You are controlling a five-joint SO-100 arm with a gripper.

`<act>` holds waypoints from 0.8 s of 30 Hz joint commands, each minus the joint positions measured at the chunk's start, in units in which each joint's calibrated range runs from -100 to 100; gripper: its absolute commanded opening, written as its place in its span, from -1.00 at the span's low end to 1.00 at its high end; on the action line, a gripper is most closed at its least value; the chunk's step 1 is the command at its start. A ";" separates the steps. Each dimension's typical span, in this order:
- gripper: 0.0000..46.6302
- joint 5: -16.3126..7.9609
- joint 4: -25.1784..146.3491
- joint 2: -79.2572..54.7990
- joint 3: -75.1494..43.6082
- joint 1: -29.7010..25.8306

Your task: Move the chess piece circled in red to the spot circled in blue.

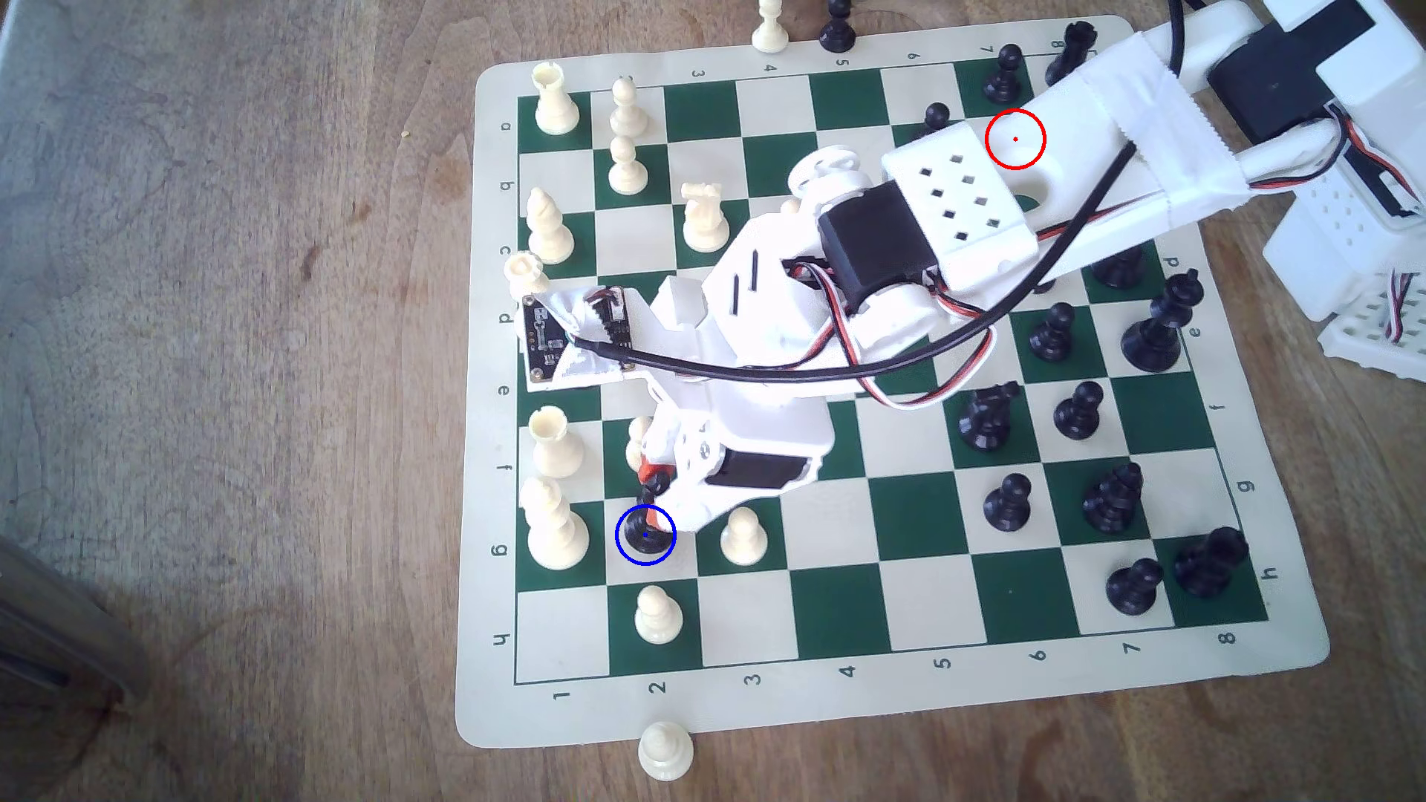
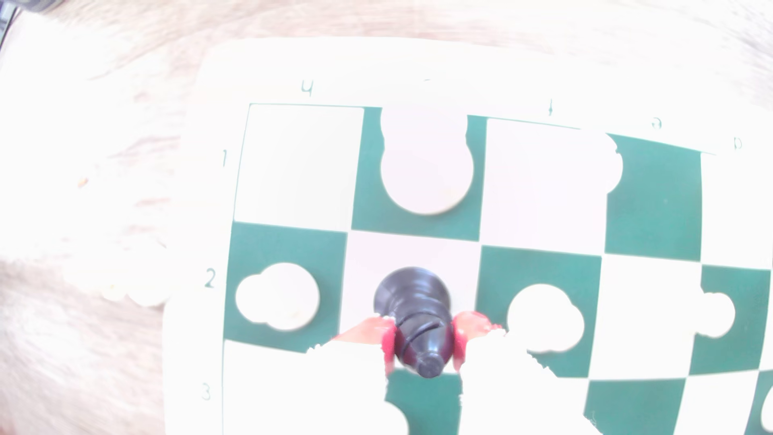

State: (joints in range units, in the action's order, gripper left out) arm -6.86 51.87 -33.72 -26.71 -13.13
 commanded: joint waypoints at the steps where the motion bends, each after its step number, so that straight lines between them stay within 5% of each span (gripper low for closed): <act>1: -0.67 -0.34 -0.28 2.48 -4.57 0.26; 8: -0.69 -0.73 0.05 2.82 -4.48 0.18; 12: -0.87 -1.22 0.05 2.82 -4.57 0.18; 19: -0.29 -1.22 1.20 2.82 -4.03 0.18; 24: -0.26 -1.12 1.69 2.82 -3.94 0.10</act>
State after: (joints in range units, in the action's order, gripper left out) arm -7.94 53.39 -33.72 -26.71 -13.13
